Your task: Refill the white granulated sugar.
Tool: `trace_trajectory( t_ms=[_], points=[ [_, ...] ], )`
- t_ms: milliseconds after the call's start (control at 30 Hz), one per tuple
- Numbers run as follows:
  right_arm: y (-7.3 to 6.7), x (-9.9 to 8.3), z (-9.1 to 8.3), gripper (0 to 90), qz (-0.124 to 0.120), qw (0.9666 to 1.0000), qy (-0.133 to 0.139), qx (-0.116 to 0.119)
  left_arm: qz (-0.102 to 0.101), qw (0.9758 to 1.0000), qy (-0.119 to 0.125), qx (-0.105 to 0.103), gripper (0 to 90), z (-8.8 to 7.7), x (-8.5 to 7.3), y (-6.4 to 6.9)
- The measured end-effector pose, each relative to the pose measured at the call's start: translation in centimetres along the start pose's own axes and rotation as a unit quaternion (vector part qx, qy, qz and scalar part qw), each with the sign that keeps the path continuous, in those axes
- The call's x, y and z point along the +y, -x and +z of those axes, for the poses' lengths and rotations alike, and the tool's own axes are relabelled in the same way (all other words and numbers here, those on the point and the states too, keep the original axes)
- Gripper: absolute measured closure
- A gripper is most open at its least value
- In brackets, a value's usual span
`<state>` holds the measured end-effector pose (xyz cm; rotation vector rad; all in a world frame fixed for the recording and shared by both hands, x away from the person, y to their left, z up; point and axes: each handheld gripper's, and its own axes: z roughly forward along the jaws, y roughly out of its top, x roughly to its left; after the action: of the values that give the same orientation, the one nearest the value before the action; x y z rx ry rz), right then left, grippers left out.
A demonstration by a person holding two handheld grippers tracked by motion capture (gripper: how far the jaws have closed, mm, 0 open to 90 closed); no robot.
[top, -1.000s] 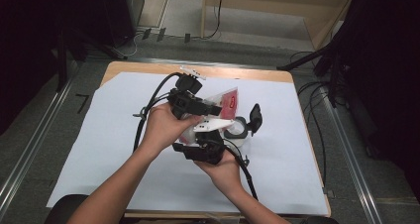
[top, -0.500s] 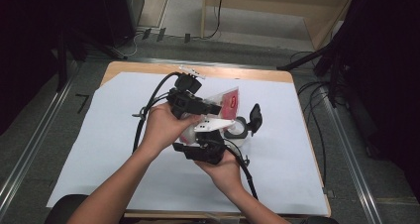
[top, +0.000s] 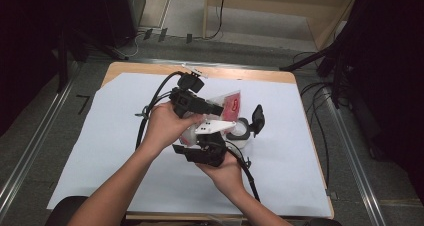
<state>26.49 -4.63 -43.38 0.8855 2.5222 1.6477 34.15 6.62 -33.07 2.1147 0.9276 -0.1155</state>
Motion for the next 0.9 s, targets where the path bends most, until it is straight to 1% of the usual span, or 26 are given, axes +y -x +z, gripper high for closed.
trace_trajectory(
  t_ms=[133, 200, 233, 300, 367, 400, 433, 467, 533, 667, 767, 900],
  points=[
    [0.04, 0.04, -0.03, 63.6, 0.001, 1.0, 0.001, 0.002, 0.005, 0.9999, -0.011, 0.002, 70.1, 0.04, 0.3, 0.0],
    [0.06, 0.09, -0.04, 63.7, 0.004, 1.0, 0.003, 0.001, 0.004, 0.9999, -0.012, 0.001, 70.1, 0.11, 0.45, 0.03],
    [0.06, 0.09, -0.04, 63.7, 0.004, 1.0, 0.003, 0.001, 0.004, 0.9999, -0.016, 0.003, 70.1, 0.11, 0.54, 0.07],
    [0.11, 0.16, -0.08, 63.7, 0.003, 1.0, 0.003, 0.0, 0.009, 0.9998, -0.019, 0.005, 70.1, 0.15, 0.71, 0.08],
    [0.14, 0.18, -0.11, 63.7, 0.003, 1.0, 0.003, -0.001, 0.009, 0.9999, -0.014, 0.001, 70.1, 0.17, 0.63, 0.1],
    [0.14, 0.18, -0.11, 63.7, 0.002, 1.0, 0.002, -0.003, 0.009, 0.9999, -0.008, -0.001, 70.1, 0.12, 0.44, 0.06],
    [0.11, 0.13, -0.03, 63.7, -0.001, 1.0, -0.001, -0.005, 0.007, 1.0, -0.006, 0.001, 70.1, 0.13, 0.34, 0.04],
    [0.07, 0.12, -0.02, 63.7, -0.001, 1.0, -0.002, -0.006, 0.012, 0.9999, -0.007, -0.001, 70.1, 0.06, 0.23, -0.06],
    [0.02, 0.13, 0.01, 63.7, 0.001, 1.0, -0.001, -0.002, 0.007, 1.0, -0.004, -0.003, 70.1, 0.08, 0.27, -0.04],
    [0.03, 0.13, -0.08, 63.7, 0.0, 1.0, -0.001, -0.002, 0.008, 1.0, -0.003, -0.005, 70.4, 0.13, 0.26, 0.05],
    [0.02, 0.06, -0.16, 63.7, -0.001, 1.0, -0.001, -0.003, 0.007, 1.0, -0.006, -0.001, 70.5, 0.13, 0.27, 0.18],
    [-0.01, 0.06, -0.2, 63.7, 0.0, 1.0, -0.001, -0.003, 0.009, 0.9999, -0.007, -0.001, 70.4, 0.11, 0.3, 0.21]
  ],
)
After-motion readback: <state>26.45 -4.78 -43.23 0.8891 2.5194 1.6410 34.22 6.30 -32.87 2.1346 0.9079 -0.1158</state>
